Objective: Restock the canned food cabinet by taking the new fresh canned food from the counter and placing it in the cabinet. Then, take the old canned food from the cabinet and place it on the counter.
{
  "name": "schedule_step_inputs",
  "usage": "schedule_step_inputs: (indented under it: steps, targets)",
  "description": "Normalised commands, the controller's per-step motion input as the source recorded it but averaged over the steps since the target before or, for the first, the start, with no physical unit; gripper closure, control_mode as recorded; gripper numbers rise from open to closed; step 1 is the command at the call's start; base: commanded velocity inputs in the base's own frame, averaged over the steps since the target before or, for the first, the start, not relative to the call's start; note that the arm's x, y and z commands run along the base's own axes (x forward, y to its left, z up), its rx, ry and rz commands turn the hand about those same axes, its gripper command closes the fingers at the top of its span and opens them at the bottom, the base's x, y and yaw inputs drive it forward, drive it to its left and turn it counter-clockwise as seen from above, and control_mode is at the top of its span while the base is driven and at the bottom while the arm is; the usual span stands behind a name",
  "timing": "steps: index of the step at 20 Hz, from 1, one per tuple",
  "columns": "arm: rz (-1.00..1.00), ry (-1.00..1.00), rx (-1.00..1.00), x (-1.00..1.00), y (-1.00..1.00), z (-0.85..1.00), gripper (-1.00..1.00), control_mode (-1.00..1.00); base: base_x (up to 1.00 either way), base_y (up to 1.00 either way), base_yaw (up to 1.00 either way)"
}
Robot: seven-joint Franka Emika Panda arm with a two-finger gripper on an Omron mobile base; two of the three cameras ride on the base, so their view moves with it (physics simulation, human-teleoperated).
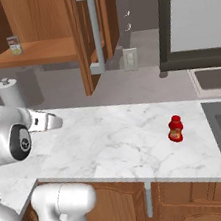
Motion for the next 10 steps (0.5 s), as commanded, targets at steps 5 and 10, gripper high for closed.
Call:
schedule_step_inputs:
  steps: [5, 10]
  targets:
    - [0.16, 0.01, -0.09, -0.16, 0.00, 1.00, 1.00, -1.00, 0.00, 0.00, 0.00]
    - [0.18, 0.10, -0.12, -0.13, 0.03, 1.00, 1.00, -1.00, 0.00, 0.00, 0.00]
